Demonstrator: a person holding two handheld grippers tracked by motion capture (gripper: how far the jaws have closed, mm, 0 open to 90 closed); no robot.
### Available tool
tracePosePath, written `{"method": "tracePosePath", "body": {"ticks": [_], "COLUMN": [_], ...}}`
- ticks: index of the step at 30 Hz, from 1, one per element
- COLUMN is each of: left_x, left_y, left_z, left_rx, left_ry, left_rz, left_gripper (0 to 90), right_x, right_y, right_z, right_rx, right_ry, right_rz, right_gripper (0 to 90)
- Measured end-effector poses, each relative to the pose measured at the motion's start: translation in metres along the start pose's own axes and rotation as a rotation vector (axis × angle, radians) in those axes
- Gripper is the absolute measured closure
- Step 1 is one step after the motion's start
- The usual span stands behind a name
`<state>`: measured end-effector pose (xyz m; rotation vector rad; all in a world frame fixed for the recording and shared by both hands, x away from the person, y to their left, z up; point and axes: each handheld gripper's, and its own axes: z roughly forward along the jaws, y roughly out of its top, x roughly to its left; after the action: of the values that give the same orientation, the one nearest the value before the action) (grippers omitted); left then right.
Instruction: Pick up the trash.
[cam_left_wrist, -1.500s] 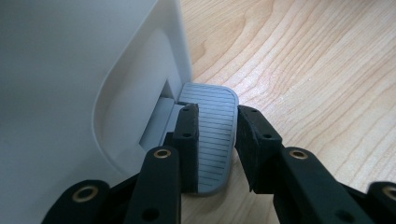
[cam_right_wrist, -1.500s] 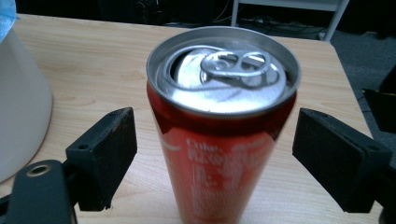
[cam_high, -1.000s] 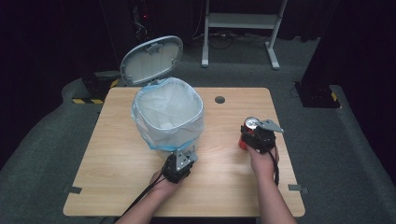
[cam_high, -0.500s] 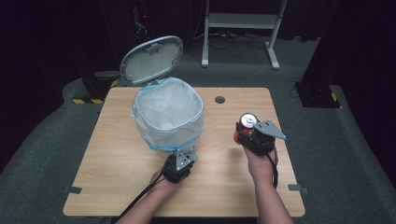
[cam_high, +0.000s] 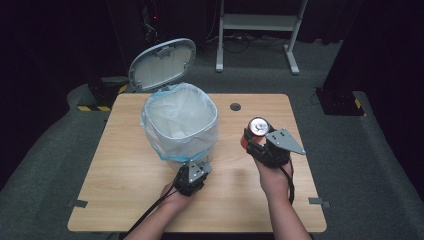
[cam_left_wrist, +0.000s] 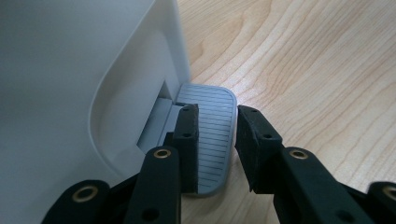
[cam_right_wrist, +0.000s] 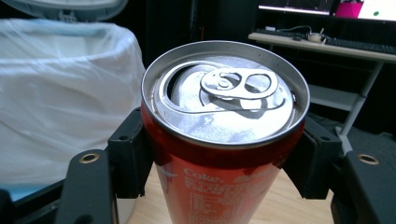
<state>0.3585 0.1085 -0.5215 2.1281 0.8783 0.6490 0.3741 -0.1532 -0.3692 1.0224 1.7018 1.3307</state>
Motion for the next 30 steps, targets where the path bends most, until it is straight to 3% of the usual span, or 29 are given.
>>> {"method": "tracePosePath", "body": {"ticks": [8,30], "left_x": [0.0,0.0], "left_y": [0.0,0.0], "left_z": [0.0,0.0], "left_rx": [-0.003,-0.006], "left_ry": [0.001,-0.004], "left_rz": [0.0,-0.014], "left_gripper": [69.5,69.7], "right_x": [0.007,0.009], "right_y": [0.018,0.062], "right_z": [-0.01,-0.026], "right_rx": [-0.06,-0.204], "right_ry": [-0.007,-0.039], "right_rz": [-0.009,-0.027], "right_gripper": [33.6,33.5]}}
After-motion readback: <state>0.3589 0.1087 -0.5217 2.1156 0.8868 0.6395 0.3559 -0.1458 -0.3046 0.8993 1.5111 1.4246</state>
